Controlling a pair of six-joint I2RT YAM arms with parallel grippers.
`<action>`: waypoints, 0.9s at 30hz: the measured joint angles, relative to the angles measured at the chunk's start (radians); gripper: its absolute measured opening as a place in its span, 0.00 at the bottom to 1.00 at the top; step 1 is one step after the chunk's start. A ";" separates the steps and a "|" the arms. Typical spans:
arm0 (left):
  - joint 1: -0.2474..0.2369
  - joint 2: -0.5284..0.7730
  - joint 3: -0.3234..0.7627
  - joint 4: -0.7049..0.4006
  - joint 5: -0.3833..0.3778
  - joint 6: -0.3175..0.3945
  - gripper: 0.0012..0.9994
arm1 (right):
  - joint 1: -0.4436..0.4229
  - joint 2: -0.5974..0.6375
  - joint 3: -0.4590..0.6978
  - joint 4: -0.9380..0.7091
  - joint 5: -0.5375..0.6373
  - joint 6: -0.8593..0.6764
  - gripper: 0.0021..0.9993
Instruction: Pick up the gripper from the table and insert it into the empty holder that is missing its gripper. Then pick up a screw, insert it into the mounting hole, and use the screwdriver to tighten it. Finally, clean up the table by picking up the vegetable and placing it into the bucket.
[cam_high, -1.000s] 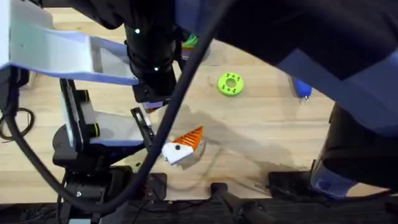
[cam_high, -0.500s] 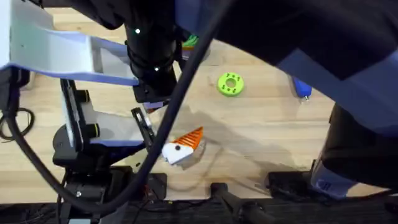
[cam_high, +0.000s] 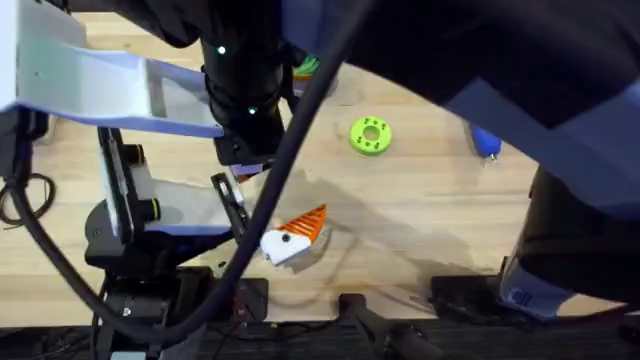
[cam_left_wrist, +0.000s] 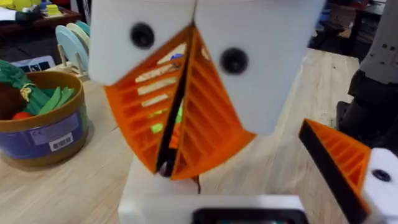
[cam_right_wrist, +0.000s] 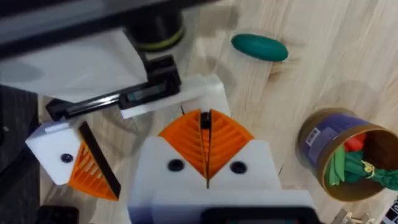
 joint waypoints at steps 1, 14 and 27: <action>0.000 0.000 0.000 0.000 0.000 0.000 0.99 | 0.000 0.000 0.000 -0.001 0.000 0.000 0.00; 0.000 0.004 0.000 -0.003 0.011 -0.014 0.99 | 0.000 0.022 0.009 -0.010 -0.002 0.000 0.00; 0.000 0.007 0.000 -0.003 0.011 -0.017 0.99 | 0.000 0.026 0.014 -0.013 -0.002 0.000 0.00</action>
